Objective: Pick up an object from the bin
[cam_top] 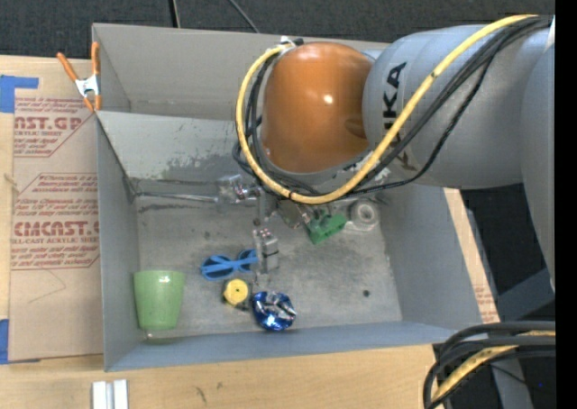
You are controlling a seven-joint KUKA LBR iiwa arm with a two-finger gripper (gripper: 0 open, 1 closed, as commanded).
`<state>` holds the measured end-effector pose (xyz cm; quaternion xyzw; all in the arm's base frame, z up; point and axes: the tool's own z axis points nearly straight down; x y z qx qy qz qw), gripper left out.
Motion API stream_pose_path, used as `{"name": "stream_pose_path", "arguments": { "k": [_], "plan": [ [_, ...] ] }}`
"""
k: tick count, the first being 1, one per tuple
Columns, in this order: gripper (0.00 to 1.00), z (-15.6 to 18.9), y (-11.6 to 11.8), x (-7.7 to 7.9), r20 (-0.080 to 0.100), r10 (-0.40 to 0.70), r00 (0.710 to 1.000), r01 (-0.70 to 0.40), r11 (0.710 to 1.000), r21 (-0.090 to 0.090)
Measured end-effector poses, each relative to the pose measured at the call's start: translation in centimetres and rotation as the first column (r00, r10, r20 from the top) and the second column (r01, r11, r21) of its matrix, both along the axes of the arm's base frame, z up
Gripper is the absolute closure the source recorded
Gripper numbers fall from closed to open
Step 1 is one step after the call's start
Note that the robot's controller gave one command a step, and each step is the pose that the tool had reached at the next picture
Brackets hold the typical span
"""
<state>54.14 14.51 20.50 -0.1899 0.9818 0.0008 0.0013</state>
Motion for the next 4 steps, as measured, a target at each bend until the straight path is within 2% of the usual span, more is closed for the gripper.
{"name": "stream_pose_path", "arguments": {
  "k": [1,2,3,4],
  "plan": [
    [0.0,-13.7,-3.5,-0.6,-0.006,0.088,0.996,-0.088,0.996,0.001],
    [1.0,-13.1,-3.7,-0.4,-0.004,0.089,0.996,-0.089,0.996,-0.004],
    [1.0,-0.5,-3.0,-0.1,0.009,0.134,0.991,-0.134,0.991,-0.001],
    [0.0,-1.0,-3.0,-0.3,0.0,0.133,0.991,-0.133,0.991,0.0]
  ]
}}
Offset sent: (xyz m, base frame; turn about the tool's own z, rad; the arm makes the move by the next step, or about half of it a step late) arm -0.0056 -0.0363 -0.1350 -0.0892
